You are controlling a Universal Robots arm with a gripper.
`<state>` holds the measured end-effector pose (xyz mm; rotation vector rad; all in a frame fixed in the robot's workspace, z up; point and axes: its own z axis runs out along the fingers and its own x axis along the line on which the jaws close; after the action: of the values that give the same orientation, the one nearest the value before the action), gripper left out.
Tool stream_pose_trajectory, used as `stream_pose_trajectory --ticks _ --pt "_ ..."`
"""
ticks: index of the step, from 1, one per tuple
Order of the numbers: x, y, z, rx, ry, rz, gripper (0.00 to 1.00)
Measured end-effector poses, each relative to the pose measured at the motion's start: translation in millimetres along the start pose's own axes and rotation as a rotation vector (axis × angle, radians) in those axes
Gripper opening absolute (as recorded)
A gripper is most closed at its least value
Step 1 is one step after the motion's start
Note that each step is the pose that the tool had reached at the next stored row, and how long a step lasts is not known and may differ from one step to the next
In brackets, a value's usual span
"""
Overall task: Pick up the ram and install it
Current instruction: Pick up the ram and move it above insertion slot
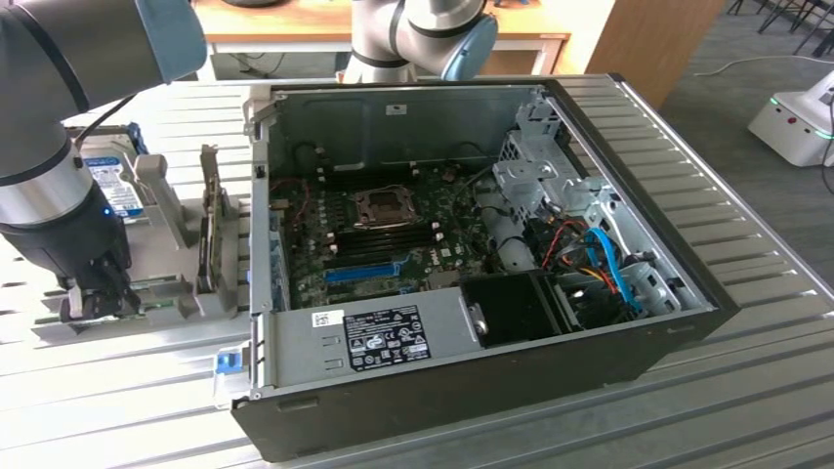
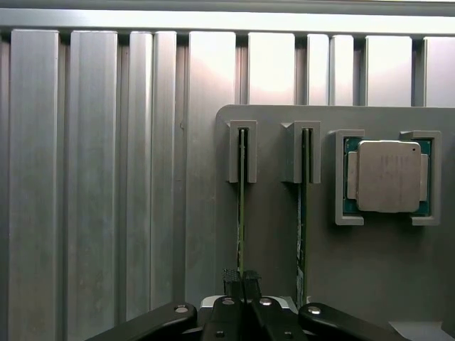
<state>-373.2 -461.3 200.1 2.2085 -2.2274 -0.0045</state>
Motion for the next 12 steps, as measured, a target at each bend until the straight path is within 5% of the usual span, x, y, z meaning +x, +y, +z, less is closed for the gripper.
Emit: stream_pose_trajectory --ticks 12 --pt "0.0 0.0 -5.7 0.0000 0.0001 0.000 0.12"
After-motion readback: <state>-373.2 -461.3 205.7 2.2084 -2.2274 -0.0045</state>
